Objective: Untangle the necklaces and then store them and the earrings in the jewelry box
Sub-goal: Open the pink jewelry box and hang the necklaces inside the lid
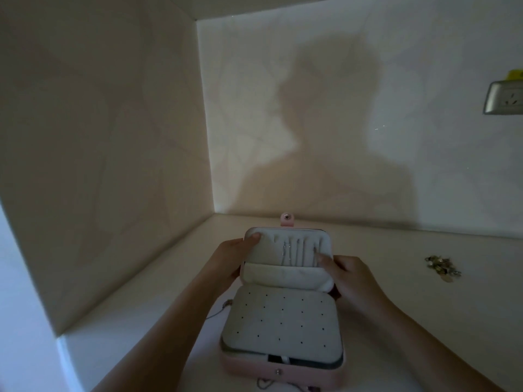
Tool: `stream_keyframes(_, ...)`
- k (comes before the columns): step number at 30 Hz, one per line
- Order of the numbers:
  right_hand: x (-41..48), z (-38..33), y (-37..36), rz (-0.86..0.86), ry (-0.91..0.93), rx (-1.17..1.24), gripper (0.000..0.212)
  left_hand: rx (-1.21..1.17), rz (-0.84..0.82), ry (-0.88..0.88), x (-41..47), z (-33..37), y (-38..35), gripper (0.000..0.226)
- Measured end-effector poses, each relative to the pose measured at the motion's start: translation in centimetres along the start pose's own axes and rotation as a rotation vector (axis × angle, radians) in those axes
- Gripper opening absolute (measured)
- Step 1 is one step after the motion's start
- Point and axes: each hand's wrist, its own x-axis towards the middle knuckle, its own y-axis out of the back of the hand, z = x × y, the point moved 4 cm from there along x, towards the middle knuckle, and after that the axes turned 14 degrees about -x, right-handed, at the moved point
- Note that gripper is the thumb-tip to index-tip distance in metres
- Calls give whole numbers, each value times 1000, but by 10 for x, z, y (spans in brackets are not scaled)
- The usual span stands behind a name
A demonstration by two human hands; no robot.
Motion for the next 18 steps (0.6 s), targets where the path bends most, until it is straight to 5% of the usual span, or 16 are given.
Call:
stream_keyframes(9, 13, -27, 20, 36, -115, 258, 54, -51, 8, 166, -28, 13, -3, 41)
stream_keyframes(15, 7, -60, 8, -221, -63, 403, 51, 69, 193, 88, -39, 36, 33, 25)
stream_keyframes(18, -5, -52, -7, -353, 39, 153, 28, 62, 264, 91, -46, 45, 65, 26)
